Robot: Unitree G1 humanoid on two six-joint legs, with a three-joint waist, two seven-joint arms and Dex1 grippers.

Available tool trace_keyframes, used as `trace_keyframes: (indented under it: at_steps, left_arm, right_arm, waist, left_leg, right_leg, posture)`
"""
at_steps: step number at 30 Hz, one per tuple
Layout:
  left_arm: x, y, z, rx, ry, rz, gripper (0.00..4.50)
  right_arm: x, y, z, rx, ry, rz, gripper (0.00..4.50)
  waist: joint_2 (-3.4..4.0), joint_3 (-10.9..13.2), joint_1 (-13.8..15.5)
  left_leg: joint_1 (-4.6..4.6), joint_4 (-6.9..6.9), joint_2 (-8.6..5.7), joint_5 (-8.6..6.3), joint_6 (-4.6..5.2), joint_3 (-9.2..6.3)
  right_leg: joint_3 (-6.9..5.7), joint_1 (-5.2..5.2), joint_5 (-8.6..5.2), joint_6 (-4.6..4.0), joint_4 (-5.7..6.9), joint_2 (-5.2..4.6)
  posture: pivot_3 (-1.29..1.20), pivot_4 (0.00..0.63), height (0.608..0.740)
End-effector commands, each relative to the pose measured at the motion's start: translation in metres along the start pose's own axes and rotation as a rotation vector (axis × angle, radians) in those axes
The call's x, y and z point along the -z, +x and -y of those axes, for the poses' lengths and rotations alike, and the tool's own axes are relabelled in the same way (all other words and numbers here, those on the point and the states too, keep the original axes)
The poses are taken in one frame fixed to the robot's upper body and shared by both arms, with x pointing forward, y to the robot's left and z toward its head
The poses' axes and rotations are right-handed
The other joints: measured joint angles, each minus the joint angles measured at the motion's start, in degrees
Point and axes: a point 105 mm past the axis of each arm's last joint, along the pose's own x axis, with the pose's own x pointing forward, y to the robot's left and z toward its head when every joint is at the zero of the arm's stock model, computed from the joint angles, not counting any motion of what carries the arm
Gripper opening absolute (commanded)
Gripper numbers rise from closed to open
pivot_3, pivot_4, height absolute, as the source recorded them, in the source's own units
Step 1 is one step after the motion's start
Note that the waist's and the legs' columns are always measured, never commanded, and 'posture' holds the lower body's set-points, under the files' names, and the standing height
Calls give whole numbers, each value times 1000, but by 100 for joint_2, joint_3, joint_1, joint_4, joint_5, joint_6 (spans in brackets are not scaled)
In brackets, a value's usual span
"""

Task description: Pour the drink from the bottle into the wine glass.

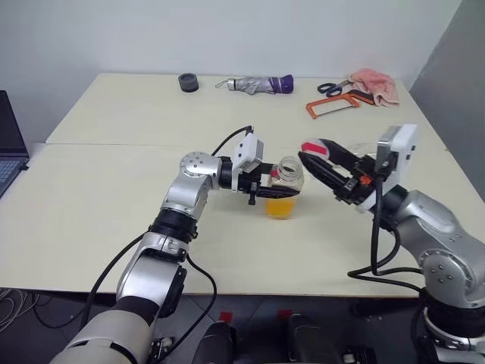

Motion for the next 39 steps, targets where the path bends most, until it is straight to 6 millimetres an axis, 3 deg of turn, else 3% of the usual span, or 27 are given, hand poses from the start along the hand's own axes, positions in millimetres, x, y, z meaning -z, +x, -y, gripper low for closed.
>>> trace_keyframes:
  at_steps: [1, 6, 8, 11, 15, 19, 23, 26, 29, 33, 39]
  left_arm:
    - [-11, -2, -2, -17, 38, 36, 1761]
    - [-11, -3, -1, -19, 33, 39, 1761]
    - [-11, -3, -1, -21, 32, 39, 1761]
    - [-12, -4, -2, -27, 33, 40, 1761]
    - [-12, -6, -3, -38, 34, 37, 1761]
    - [-13, -13, -7, -87, 34, 37, 1761]
    - [-15, -29, -19, -208, 20, 53, 1761]
    - [-12, -58, -37, -424, 14, 56, 1761]
    - [-9, -82, -51, -610, 26, 42, 1744]
    - [-4, -125, -72, -913, 38, 19, 1744]
    - [10, -182, -80, -1234, 2, -14, 1743]
  right_arm:
    - [18, -37, 35, 191, -62, -131, 1741]
    - [74, -90, 71, 447, -18, -304, 1741]
    - [105, -113, 85, 561, -21, -420, 1741]
    - [134, -135, 94, 656, 30, -516, 1741]
    - [144, -142, 98, 696, 97, -520, 3117]
    - [133, -141, 98, 663, 66, -504, 4484]
    - [109, -132, 89, 546, -33, -494, 4500]
    - [97, -120, 87, 426, -195, -562, 4500]
    - [82, -89, 67, 257, -226, -500, 4500]
    - [67, -32, 16, -25, -159, -359, 4500]
    - [69, 41, -36, -246, -125, -290, 4500]
  waist:
    - [-1, 0, 39]
    - [-1, -1, 76]
    - [0, -1, 71]
    - [1, -2, 70]
    - [5, -4, 58]
    - [5, -4, 64]
    - [11, -5, 67]
    - [13, -5, 78]
    - [9, -3, 31]
    - [8, -3, 0]
    - [2, -1, -6]
  left_leg:
    - [0, 0, -1, 0, 0, 8]
    - [5, 0, -5, 0, 1, 31]
    - [9, -1, -4, 0, 1, 37]
    - [14, -1, -4, 0, 1, 40]
    - [20, -3, -1, 0, 1, 43]
    - [19, -3, -1, 0, 1, 41]
    - [18, -2, -1, 0, 1, 41]
    - [19, -1, -1, 0, 1, 35]
    - [24, -1, 0, -1, 1, 32]
    - [28, -2, 9, 0, 0, 23]
    - [15, 2, 8, 4, -7, 5]
  right_leg:
    - [-1, 2, 0, 0, -2, 0]
    - [5, 4, 0, 0, 1, 4]
    - [12, 4, 0, 0, 2, 10]
    - [13, 6, 0, 0, 3, 15]
    - [20, 6, 0, 0, 5, 16]
    - [16, 7, 0, 0, 5, 17]
    - [18, 7, 0, 0, 5, 14]
    - [9, 12, 0, 0, 4, 17]
    - [23, 9, 0, 1, 4, 15]
    - [12, 10, 0, 1, 5, 24]
    - [3, 4, 0, 0, 5, 10]
  posture:
    - [0, 150, 740]
    - [0, 150, 740]
    - [0, 150, 740]
    - [0, 150, 740]
    - [0, 150, 740]
    - [0, 150, 740]
    - [0, 150, 740]
    - [0, 150, 740]
    - [0, 150, 740]
    - [0, 150, 740]
    - [0, 150, 740]
